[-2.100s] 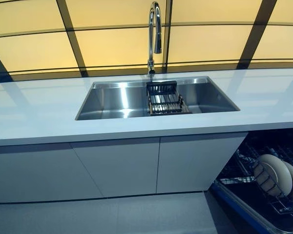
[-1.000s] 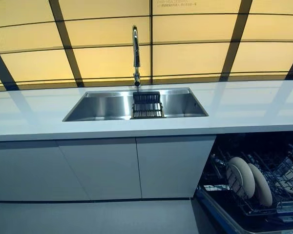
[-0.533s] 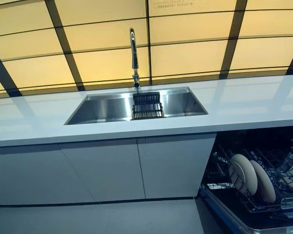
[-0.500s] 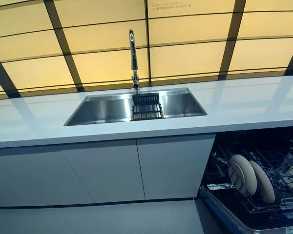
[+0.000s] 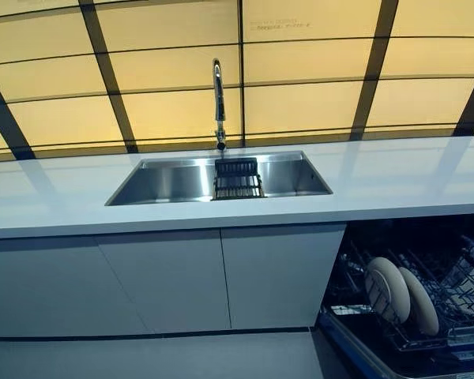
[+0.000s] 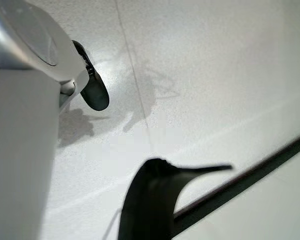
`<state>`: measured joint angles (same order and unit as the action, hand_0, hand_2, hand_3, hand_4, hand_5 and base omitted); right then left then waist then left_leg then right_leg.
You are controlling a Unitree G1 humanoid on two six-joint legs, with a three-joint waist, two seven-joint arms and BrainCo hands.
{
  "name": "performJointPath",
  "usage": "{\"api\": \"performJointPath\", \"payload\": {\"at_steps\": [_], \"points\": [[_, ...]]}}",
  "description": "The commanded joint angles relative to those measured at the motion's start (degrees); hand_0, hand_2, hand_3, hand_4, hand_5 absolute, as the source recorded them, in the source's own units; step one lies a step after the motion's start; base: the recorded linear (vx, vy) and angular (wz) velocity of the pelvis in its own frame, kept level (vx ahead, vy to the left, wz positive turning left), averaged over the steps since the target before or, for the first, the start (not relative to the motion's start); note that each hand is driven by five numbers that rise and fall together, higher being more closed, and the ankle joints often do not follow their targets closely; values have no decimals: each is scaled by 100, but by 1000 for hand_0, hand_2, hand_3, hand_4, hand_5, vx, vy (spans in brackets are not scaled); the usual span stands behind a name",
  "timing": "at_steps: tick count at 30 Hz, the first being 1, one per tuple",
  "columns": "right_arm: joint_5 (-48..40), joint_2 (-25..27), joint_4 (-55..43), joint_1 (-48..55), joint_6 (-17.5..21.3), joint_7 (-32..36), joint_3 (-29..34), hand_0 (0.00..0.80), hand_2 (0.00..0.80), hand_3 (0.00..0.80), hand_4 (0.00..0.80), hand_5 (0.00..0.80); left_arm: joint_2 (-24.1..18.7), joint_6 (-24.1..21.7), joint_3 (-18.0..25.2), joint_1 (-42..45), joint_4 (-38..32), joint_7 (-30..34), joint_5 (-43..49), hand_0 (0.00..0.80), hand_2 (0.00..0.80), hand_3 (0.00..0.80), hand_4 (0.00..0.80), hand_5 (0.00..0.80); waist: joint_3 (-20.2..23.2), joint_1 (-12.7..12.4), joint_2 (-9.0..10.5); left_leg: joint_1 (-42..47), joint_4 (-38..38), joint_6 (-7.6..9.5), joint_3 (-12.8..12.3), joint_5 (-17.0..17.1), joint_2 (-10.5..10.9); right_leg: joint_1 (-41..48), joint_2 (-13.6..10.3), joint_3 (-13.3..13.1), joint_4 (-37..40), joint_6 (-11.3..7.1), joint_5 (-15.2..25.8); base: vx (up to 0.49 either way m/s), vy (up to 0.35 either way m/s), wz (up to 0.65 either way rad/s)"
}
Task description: Take plates into dishwasher
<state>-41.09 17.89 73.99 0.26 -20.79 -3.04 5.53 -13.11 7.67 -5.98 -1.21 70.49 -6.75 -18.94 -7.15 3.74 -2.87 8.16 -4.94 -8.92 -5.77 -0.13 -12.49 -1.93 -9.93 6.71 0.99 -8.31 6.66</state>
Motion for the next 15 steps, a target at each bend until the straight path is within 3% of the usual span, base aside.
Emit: {"api": "performJointPath", "payload": {"at_steps": [1, 2, 4, 5, 6, 7, 8, 10, 11, 13, 15], "points": [[193, 21, 168, -283, -92, -161, -95, 0, 0, 0, 0, 0, -313, 3, 33, -357, 189, -132, -248, 0, 0, 0, 0, 0, -376, 0, 71, -305, 21, 216, 276, 517, -365, -211, 60, 156, -1361, 345, -1231, -38, -281, 2], [287, 70, 156, -294, -134, -152, -82, 0, 0, 0, 0, 0, -315, 10, 115, -325, 163, -109, -240, 0, 0, 0, 0, 0, -402, -25, 96, -427, 8, 145, 235, 717, -450, -108, 140, 214, -1202, 395, -1169, -53, -260, 2], [262, 143, 156, -283, -151, -187, -46, 0, 0, 0, 0, 0, -295, -6, 176, -331, 135, -15, -53, 0, 0, 0, 0, 0, -495, -34, 130, -824, 3, 32, -255, 1124, -585, 106, 225, 424, -900, 414, -1042, -86, -256, 16], [46, 174, 184, -230, -64, -270, 4, 0, 0, 0, 0, 0, -268, 32, 187, -395, 135, 60, 164, 0, 0, 0, 0, 0, -532, 2, 149, -1013, 140, 45, -821, 1152, -488, 294, 264, 715, -725, 422, -983, -123, -299, 46], [-158, 195, 229, -192, 70, -351, 63, 0, 0, 0, 0, 0, -253, 65, 184, -486, 186, 146, 321, 0, 0, 0, 0, 0, -541, 35, 208, -1060, 519, 120, -1233, 897, -241, 453, 217, 1024, -495, 418, -874, -171, -332, 96], [-236, 230, 245, -168, 159, -382, 129, 0, 0, 0, 0, 0, -240, 85, 159, -527, 198, 265, 428, 0, 0, 0, 0, 0, -467, 9, 299, -1093, 1116, 253, -1172, 460, 198, 490, 141, 1148, -247, 409, -697, -126, -207, 89], [-217, 233, 245, -166, 162, -373, 137, 0, 0, 0, 0, 0, -239, 83, 154, -522, 200, 274, 427, 0, 0, 0, 0, 0, -458, 13, 303, -1111, 1196, 273, -1117, 387, 240, 487, 141, 1141, -232, 405, -686, -102, -99, 107], [24, 296, 186, -164, 262, -227, 191, 0, 0, 0, 0, 0, -166, 51, 117, -368, 114, 335, 310, 0, 0, 0, 0, 0, -317, -98, 350, -999, 1599, 583, -270, -363, 1103, 327, 245, 645, -207, 441, -627, -78, 25, 27], [105, 291, 136, -175, 299, -209, 155, 0, 0, 0, 0, 0, -137, 46, 110, -298, 81, 331, 275, 0, 0, 0, 0, 0, -284, -133, 331, -933, 1530, 715, -59, -579, 1337, 259, 345, 467, -297, 462, -667, -81, 48, -43], [223, 298, 45, -216, 265, -122, 76, 0, 0, 0, 0, 0, -147, 45, 138, -214, 10, 379, 277, 0, 0, 0, 0, 0, -242, -162, 243, -700, 1120, 841, 156, -509, 1420, 116, 547, 299, -545, 505, -785, -51, 29, -47], [273, 291, 23, -233, 274, -88, 54, 0, 0, 0, 0, 0, -165, 46, 93, -247, 46, 421, 249, 0, 0, 0, 0, 0, -241, -124, 173, -590, 807, 905, 44, -388, 1382, 68, 670, 310, -663, 536, -866, -28, 8, -60]]}}
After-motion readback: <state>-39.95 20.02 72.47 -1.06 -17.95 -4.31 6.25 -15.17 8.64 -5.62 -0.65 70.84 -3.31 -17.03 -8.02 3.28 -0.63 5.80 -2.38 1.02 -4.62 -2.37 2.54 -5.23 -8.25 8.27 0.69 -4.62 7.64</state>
